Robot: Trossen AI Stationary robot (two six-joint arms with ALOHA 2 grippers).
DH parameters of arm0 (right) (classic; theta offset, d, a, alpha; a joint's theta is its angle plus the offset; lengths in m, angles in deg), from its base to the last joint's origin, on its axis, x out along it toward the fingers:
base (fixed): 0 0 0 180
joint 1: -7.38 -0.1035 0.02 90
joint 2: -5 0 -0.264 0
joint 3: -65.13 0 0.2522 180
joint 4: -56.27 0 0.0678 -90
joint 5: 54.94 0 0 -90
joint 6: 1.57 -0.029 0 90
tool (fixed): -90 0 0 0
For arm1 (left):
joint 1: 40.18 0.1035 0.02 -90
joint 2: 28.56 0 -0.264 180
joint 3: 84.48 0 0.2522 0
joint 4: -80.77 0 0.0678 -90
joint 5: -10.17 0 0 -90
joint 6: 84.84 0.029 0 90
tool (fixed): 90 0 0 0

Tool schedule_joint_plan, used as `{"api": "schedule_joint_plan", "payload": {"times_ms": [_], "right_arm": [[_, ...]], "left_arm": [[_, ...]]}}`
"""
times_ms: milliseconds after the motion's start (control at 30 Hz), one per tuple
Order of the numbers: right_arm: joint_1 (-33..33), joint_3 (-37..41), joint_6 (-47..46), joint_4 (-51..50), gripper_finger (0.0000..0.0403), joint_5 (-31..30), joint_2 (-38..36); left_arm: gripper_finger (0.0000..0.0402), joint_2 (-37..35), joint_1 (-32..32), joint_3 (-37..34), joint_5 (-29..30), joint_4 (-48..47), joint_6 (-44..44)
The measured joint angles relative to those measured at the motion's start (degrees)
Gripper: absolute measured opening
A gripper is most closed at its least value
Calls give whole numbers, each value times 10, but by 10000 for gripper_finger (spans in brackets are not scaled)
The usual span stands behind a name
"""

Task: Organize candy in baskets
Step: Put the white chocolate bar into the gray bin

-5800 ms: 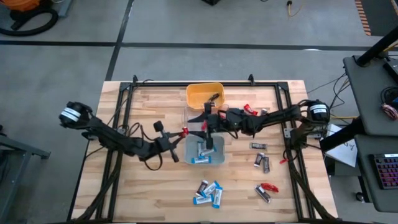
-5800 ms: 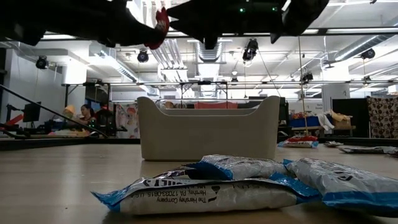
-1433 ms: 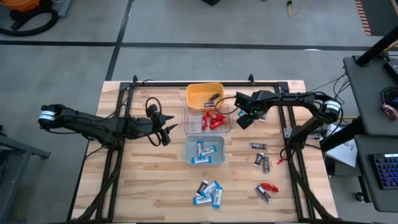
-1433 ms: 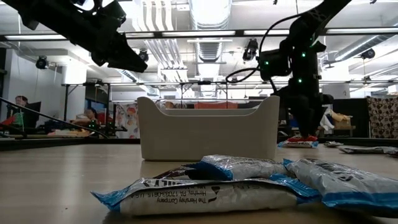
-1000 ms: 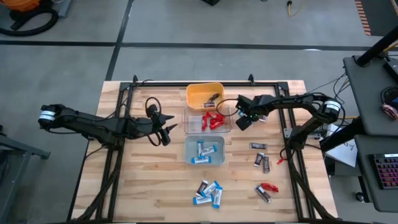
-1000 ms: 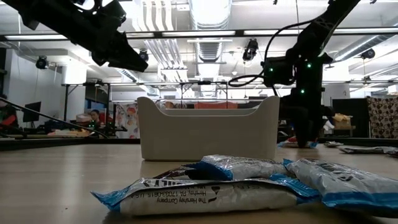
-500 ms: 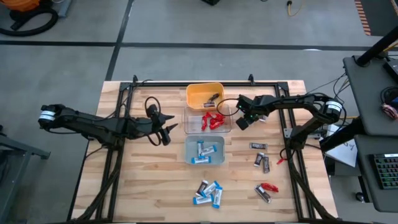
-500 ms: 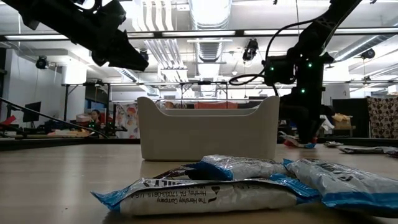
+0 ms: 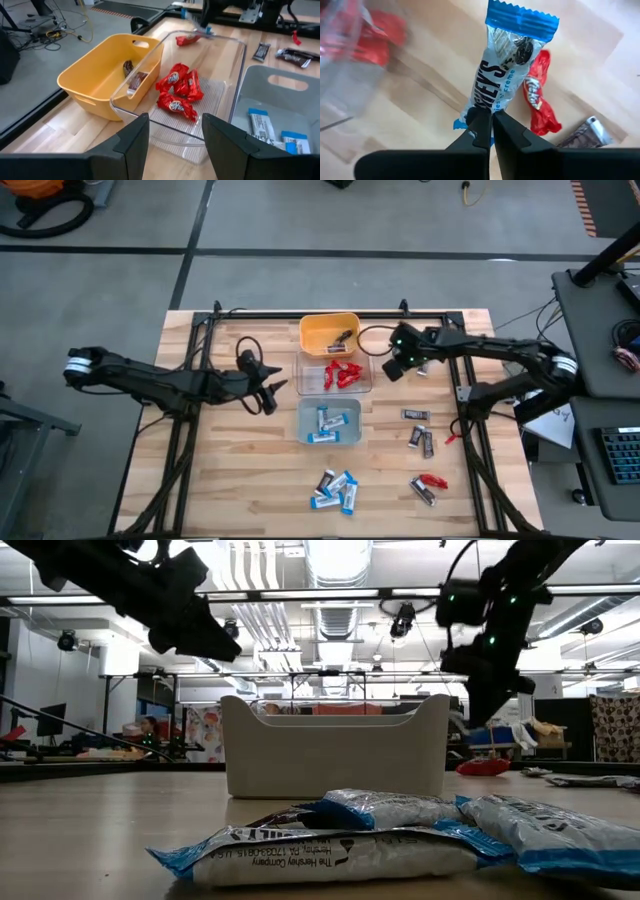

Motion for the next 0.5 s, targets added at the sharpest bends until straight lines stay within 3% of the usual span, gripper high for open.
{"api": "schedule_joint_plan", "payload": {"times_ms": [267,500], "right_arm": [[-2,1,-2,0,8,12,-100],[-31,-1,-24,7,8,15,-139]], "left_arm": [[166,33,0,0,-1,21,-2],[166,51,0,0,-1,29,-2]]}}
